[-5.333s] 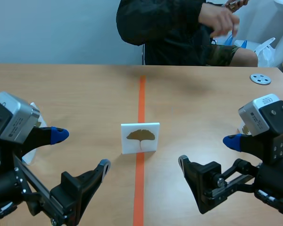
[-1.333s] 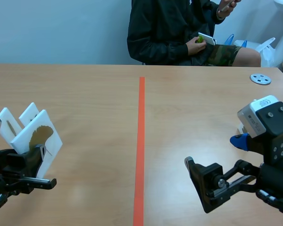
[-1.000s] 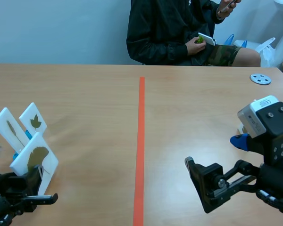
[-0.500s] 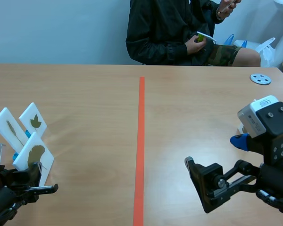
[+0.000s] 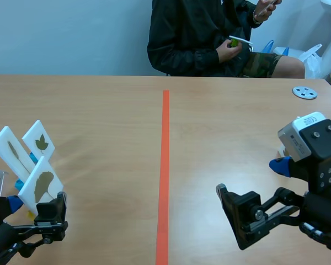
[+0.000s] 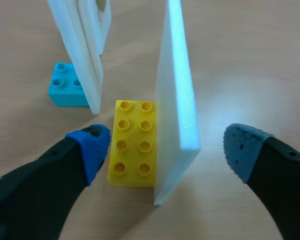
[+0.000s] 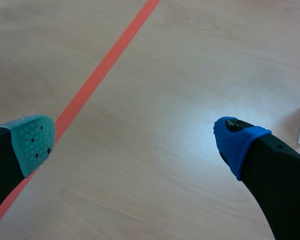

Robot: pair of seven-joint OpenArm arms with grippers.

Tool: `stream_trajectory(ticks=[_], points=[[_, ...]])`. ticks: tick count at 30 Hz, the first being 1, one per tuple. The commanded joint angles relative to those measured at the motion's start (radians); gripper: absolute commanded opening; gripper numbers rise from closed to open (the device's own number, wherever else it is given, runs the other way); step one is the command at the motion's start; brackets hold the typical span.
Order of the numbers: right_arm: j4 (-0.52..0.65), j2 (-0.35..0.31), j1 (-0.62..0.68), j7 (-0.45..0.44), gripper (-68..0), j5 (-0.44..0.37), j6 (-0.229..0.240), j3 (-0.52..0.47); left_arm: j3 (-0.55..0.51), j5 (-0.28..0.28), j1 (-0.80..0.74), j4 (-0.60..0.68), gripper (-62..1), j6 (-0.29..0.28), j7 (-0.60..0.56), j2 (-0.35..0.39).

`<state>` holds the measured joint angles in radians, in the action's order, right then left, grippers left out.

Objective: Sort the leaf by its shape. The table is split by an orange tape line. A compound leaf with several leaflets goes to the left side, a simple leaf with one blade goes to the right side. Return to the home posture when a red brick is placed on the table.

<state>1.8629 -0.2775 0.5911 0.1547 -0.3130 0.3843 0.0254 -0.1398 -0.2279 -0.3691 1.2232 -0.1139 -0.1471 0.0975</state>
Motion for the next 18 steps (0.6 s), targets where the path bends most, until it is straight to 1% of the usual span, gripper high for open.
stream_trajectory(ticks=[1, 4, 6, 9, 12, 14, 18], points=[[0.022, -0.011, -0.013, -0.023, 0.4, -0.004, -0.003, -0.014, -0.008, -0.005, -0.016, 0.073, -5.3, -0.005, -0.018, 0.003], [0.022, -0.011, -0.013, -0.022, 0.4, -0.004, -0.003, -0.014, -0.008, -0.006, -0.052, 0.156, -0.6, -0.005, -0.013, 0.004], [0.022, -0.011, -0.013, -0.022, 0.4, -0.004, -0.003, -0.014, -0.008, -0.017, -0.083, 0.217, 0.9, -0.012, -0.008, 0.006], [0.022, -0.011, -0.013, -0.022, 0.4, -0.004, -0.003, -0.014, -0.008, -0.020, -0.128, 0.314, 1.1, -0.019, 0.017, 0.006], [0.022, -0.011, -0.013, -0.022, 0.4, -0.004, -0.003, -0.014, -0.008, -0.019, -0.164, 0.406, 1.4, -0.050, 0.059, 0.006], [0.022, -0.011, -0.013, -0.023, 0.4, -0.004, -0.003, -0.015, -0.008, -0.019, -0.185, 0.470, 1.4, -0.095, 0.105, 0.006], [0.022, -0.011, -0.012, -0.022, 0.4, -0.004, -0.003, -0.040, -0.006, -0.020, -0.213, 0.576, 1.4, -0.242, 0.174, 0.006]])
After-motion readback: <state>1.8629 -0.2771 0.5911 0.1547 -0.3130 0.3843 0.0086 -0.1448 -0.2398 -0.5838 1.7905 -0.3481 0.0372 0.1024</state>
